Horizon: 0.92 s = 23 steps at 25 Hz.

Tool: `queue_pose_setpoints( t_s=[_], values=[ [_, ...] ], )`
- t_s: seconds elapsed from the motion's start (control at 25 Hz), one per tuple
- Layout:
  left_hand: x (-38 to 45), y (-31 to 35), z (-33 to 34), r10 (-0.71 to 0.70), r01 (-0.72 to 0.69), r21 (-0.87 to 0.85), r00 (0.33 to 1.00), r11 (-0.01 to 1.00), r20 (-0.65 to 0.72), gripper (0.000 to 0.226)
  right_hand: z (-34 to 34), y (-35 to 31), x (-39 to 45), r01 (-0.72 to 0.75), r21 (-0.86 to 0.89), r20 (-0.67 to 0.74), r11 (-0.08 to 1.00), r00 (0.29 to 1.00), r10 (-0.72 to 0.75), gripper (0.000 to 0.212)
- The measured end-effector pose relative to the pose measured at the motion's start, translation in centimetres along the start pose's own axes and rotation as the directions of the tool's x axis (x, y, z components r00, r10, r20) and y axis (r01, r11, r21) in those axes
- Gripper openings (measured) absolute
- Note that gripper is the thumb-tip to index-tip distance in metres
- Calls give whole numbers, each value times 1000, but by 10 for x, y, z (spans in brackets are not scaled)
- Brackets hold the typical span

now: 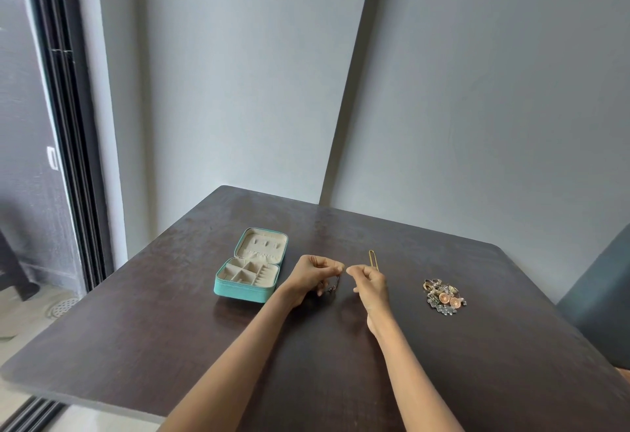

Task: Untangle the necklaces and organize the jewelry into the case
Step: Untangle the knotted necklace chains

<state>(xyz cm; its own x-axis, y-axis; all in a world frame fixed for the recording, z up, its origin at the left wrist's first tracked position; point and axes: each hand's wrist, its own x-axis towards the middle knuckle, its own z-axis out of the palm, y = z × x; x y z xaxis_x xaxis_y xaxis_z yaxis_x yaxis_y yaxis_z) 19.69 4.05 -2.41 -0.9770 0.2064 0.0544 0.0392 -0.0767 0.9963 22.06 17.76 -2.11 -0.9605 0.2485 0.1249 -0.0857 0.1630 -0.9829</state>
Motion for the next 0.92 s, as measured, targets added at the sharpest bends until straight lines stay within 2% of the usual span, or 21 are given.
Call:
queue_pose_setpoints(
  t_s=[0.24,0.36,0.52,0.72,0.8,0.92],
  values=[
    [1,-1,0,34,-34,-12,999,999,-22,8,-10,-4,-1,2,-9,175,1000,985,-1,5],
    [0,0,2,39,-38,16,999,999,-33,8,-8,-4,-3,6,-18,146,1000,989,-3,6],
    [-1,1,3,37,-36,61,999,998,-13,7,-3,-4,0,-14,-21,69,1000,998,16,20],
    [-3,0,5,47,-48,155,999,987,8,10,-3,-7,2,-82,-28,74,996,994,84,21],
    [-4,3,4,35,-43,189,998,981,46,12,-3,-9,2,-118,22,66,993,991,116,24],
    [-5,5,3,23,-39,207,997,978,76,16,-8,-12,4,-188,223,61,956,982,179,25]
  ],
)
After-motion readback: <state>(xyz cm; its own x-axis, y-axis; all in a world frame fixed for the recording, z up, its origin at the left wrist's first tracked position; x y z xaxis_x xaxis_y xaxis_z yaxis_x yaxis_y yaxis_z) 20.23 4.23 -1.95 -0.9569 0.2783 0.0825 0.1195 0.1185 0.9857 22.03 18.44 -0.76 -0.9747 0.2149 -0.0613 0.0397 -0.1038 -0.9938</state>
